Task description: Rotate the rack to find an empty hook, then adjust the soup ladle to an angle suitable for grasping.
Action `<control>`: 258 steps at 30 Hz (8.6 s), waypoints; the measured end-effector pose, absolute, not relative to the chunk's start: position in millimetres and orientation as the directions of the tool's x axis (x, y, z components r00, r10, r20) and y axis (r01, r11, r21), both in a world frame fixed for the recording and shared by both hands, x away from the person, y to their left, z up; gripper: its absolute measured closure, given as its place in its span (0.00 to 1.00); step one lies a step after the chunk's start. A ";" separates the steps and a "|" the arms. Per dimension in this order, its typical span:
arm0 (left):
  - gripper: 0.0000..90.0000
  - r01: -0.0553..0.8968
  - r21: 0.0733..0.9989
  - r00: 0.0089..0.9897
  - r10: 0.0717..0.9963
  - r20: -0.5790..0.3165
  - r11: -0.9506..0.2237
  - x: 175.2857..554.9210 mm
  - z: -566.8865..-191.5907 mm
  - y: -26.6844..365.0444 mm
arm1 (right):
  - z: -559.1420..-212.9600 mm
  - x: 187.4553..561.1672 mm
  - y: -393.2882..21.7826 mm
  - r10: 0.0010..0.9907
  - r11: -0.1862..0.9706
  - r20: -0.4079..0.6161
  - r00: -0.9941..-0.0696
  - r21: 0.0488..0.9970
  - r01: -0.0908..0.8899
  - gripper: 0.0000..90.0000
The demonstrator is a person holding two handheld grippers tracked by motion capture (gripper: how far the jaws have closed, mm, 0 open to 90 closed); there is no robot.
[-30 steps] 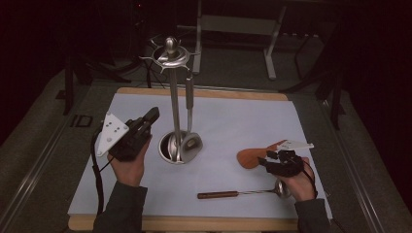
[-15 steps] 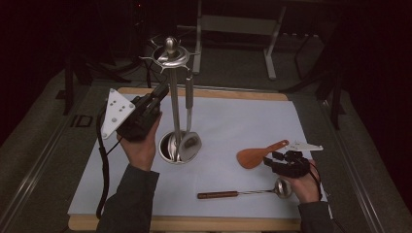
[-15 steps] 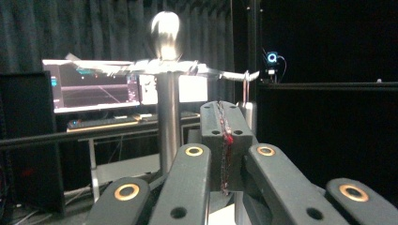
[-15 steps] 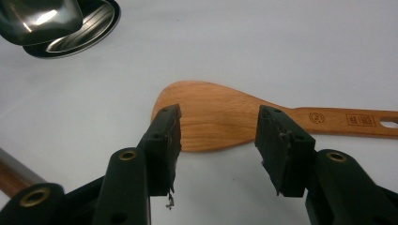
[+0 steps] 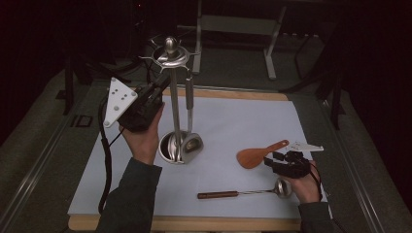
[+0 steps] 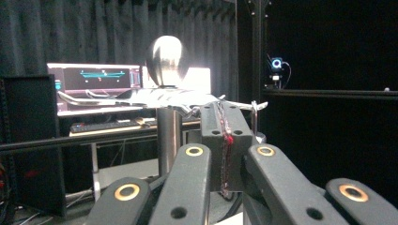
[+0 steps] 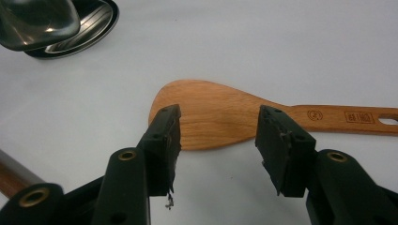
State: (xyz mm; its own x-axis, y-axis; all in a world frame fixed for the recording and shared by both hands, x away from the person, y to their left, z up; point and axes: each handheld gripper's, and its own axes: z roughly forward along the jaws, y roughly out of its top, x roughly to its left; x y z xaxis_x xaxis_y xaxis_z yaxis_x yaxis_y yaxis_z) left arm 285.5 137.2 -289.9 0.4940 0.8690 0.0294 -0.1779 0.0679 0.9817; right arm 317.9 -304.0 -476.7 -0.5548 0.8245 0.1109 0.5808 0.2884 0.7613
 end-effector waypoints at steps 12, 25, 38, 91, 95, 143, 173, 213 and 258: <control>1.00 -0.183 0.982 0.452 0.891 0.046 0.042 288.1 -286.0 148.8 | -476.3 316.7 -303.9 0.827 0.293 0.101 -0.554 0.762 0.577 0.56; 1.00 -0.188 0.982 0.411 0.909 0.066 0.013 295.1 -283.6 157.3 | -475.3 316.0 -306.5 0.829 0.286 0.105 -0.549 0.764 0.578 0.56; 1.00 -0.166 0.986 0.355 0.934 0.046 0.015 307.9 -283.9 170.7 | -476.4 316.4 -305.2 0.827 0.292 0.102 -0.553 0.763 0.577 0.56; 1.00 -0.132 0.991 0.342 0.938 0.061 -0.017 315.5 -275.3 179.9 | -479.0 317.0 -305.3 0.826 0.297 0.102 -0.554 0.757 0.583 0.56; 1.00 -0.108 0.994 0.363 0.930 0.066 -0.029 313.3 -279.5 180.3 | -479.2 317.1 -305.3 0.824 0.301 0.101 -0.557 0.755 0.583 0.55; 0.84 0.462 0.865 0.469 0.882 -0.053 -0.194 277.4 -518.2 226.3 | -477.2 312.9 -285.8 0.793 0.376 0.054 -0.607 0.740 0.557 0.55; 0.71 0.542 0.801 0.440 0.898 -0.013 -0.254 276.9 -540.3 222.8 | -503.4 278.6 -177.5 0.349 0.628 0.112 -0.931 0.709 0.320 1.00; 0.72 0.551 0.793 0.431 0.902 -0.005 -0.259 278.0 -540.8 221.7 | -493.3 320.5 -160.0 0.485 0.765 -0.131 -0.865 0.543 0.346 0.95; 0.71 0.553 0.789 0.430 0.903 0.004 -0.267 278.1 -540.9 220.5 | -496.9 380.8 -151.6 0.487 0.866 -0.030 -0.873 0.148 0.478 0.82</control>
State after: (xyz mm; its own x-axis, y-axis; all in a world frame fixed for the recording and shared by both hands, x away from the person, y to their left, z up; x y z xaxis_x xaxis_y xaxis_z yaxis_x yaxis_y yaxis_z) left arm 278.1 220.5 -540.9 0.4297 0.9030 0.0041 0.5530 -0.2667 0.7893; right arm 380.8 -151.6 -496.9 -0.8729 0.4870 -0.0299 0.4781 0.8658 0.1475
